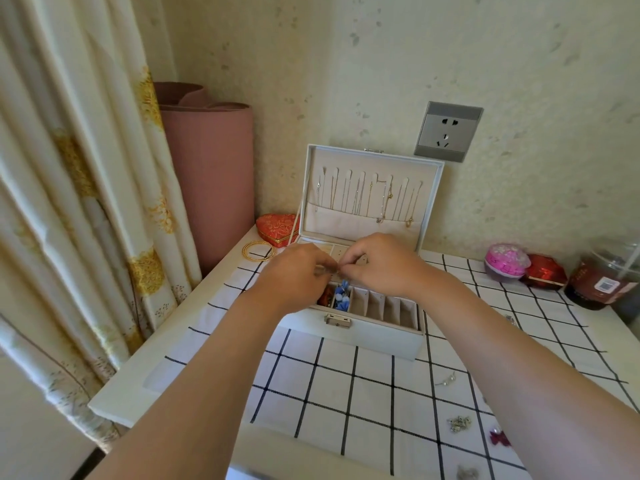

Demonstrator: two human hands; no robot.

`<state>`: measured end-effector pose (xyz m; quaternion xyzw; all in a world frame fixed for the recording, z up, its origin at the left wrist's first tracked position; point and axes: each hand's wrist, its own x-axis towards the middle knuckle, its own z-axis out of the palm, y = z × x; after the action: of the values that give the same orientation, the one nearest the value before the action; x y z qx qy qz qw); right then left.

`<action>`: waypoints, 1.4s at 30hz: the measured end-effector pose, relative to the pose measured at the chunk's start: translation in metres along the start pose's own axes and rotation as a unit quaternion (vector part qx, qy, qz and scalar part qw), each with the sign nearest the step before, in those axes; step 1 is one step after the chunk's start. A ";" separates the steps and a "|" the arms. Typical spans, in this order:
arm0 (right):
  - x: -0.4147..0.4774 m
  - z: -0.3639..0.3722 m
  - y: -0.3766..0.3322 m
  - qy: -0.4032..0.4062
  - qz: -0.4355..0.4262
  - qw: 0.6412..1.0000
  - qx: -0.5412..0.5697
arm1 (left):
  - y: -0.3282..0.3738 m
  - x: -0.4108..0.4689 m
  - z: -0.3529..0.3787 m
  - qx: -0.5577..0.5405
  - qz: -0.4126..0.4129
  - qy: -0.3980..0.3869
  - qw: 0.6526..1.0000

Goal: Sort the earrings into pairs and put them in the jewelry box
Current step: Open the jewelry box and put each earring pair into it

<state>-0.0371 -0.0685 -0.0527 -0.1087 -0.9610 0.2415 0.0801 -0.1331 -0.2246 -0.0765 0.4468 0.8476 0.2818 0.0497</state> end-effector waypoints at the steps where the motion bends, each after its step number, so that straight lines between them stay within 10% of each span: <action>1: -0.001 -0.002 -0.001 0.002 0.000 1.000 0.013 | 0.000 0.000 0.000 0.002 0.004 -0.001 1.000; 11: -0.019 -0.006 -0.015 -0.051 -0.045 0.994 -0.082 | 0.000 -0.019 -0.008 -0.060 0.006 0.060 0.996; 21: -0.015 -0.017 -0.025 0.032 -0.020 0.987 0.154 | 0.010 -0.025 -0.016 -0.267 -0.055 0.075 0.959; 30: -0.019 -0.011 -0.020 -0.151 0.018 0.988 -0.021 | 0.010 -0.021 -0.019 -0.325 -0.106 0.114 0.933; 42: -0.021 -0.026 -0.013 -0.084 0.100 0.976 0.172 | 0.013 -0.027 -0.011 -0.306 -0.094 0.027 0.947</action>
<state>-0.0135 -0.0733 -0.0256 -0.1681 -0.8926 0.4182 -0.0083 -0.1113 -0.2443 -0.0647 0.3207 0.7598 0.5338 0.1871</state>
